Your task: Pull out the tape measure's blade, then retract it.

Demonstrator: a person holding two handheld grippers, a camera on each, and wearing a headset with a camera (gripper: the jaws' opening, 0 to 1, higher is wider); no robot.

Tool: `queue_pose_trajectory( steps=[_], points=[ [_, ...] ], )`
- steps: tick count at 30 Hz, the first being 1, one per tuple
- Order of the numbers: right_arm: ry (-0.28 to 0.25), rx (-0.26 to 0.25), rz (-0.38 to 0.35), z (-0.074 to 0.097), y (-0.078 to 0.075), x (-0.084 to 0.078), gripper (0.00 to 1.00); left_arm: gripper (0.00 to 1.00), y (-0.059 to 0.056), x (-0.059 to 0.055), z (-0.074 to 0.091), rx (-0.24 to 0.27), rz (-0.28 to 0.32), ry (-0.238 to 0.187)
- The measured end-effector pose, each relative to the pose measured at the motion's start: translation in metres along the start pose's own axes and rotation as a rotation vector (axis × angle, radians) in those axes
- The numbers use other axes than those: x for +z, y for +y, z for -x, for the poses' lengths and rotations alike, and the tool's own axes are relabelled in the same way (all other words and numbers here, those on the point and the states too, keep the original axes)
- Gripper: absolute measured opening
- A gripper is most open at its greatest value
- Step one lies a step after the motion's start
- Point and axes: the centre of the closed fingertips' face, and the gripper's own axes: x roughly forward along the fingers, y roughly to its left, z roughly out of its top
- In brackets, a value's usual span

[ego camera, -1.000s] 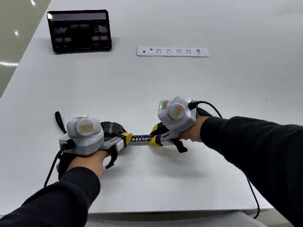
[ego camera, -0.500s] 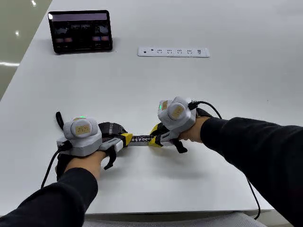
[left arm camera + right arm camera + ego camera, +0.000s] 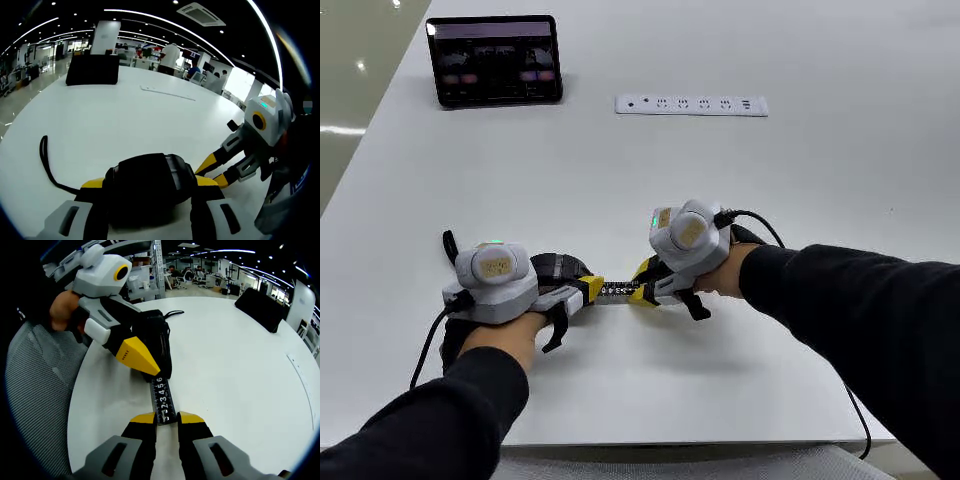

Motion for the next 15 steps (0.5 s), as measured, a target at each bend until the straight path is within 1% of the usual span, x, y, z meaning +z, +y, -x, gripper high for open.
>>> queue_pose_trajectory(
  steps=[9, 13, 15],
  points=[
    [-0.006, 0.002, 0.013, -0.0058, 0.0009, 0.006, 0.12, 0.62, 0.0, 0.0003, -0.0004, 0.0, 0.007, 0.005],
    [-0.013, 0.005, -0.016, -0.0086, 0.0016, 0.0082, 0.11, 0.62, 0.0004, 0.0006, -0.0007, -0.002, 0.008, 0.004],
    [-0.011, 0.007, -0.009, -0.0091, 0.0028, 0.0087, 0.11, 0.62, 0.0006, 0.0007, -0.0008, -0.002, 0.01, 0.004]
  ],
)
